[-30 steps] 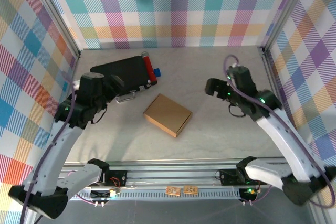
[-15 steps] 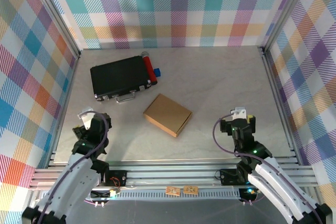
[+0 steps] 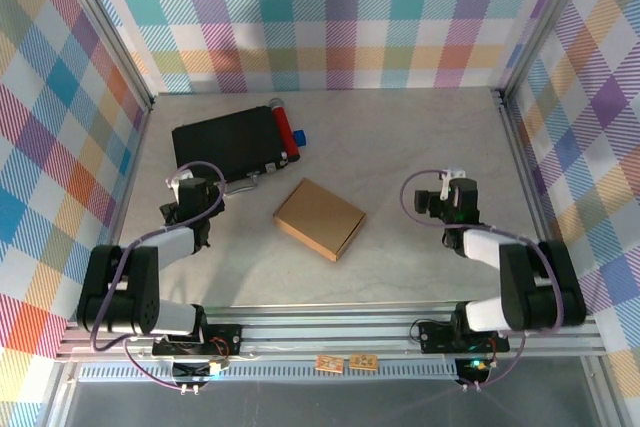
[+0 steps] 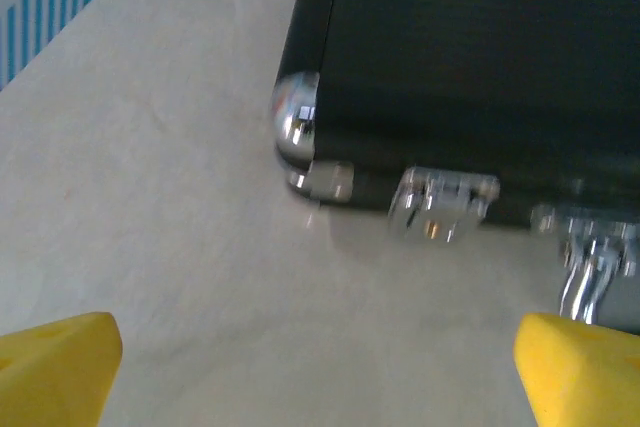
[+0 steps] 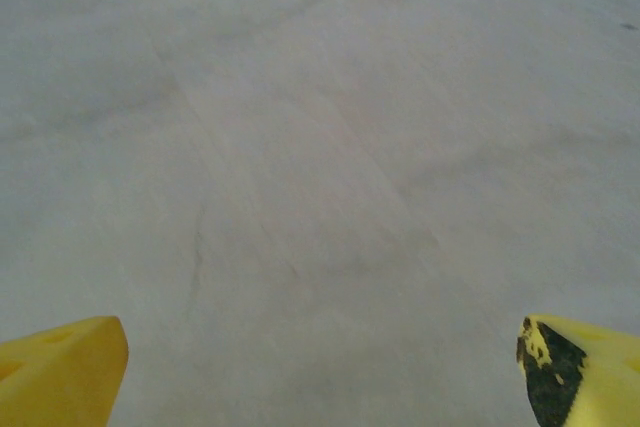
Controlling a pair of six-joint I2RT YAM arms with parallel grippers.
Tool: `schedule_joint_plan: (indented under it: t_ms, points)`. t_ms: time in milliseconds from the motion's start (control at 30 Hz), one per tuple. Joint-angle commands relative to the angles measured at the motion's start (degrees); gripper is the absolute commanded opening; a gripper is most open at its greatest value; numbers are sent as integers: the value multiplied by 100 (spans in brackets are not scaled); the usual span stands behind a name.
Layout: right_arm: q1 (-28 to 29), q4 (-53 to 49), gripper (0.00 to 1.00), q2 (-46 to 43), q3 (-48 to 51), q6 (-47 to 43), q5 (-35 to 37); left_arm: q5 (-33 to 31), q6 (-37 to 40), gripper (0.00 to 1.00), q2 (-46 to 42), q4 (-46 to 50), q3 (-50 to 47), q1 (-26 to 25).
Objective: Fold the paper box
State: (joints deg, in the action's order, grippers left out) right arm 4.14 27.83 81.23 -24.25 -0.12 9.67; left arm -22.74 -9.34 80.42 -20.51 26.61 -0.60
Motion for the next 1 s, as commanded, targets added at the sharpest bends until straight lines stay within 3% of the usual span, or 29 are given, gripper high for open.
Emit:
schedule_joint_plan:
  t_ms: [0, 133, 300, 367, 533, 633, 700, 733, 767, 800, 867, 900, 967]
  points:
    - [-190, 1396, 99, 490, -162, -51, -827, 457, -25, 100, 340, -1597, -36, 130]
    - [-272, 2543, 99, 547, 461, -122, -1199, 604, 20, 100, 126, -2445, -578, 130]
    - [-274, 3004, 99, 481, 737, -164, -1292, 361, -80, 100, 206, -4320, -1596, 130]
    - [-258, 3045, 99, 478, 757, -174, -1292, 381, -55, 100, 260, -4639, -1711, 130]
    - [-219, 3225, 99, 567, 806, -251, -1315, 459, -27, 100, 224, -4190, -1487, 130]
    - [-213, 2832, 99, 590, 570, -219, -1260, 670, 180, 100, 256, -3636, -1158, 57]
    - [-218, 2157, 99, 649, 175, -173, -1107, 1096, 505, 100, 440, -3362, -900, -41]
    - [-320, 1881, 99, 660, 38, -10, -1166, 1609, 750, 100, 800, -3237, -688, -86]
    - [-418, 1827, 99, 675, 0, 71, -1186, 1918, 911, 100, 1207, -3605, -477, -98]
    - [-414, 1837, 99, 675, 4, 69, -1168, 2042, 933, 100, 902, -2606, -267, -106]
    - [-411, 1838, 99, 675, 8, 65, -1161, 1949, 974, 100, 1096, -3270, -416, -142]
    - [-412, 1848, 99, 675, 15, 56, -1156, 1926, 945, 100, 940, -2712, -307, -147]
    - [-412, 1848, 99, 674, 16, 65, -1161, 1889, 954, 100, 1037, -3031, -349, -160]
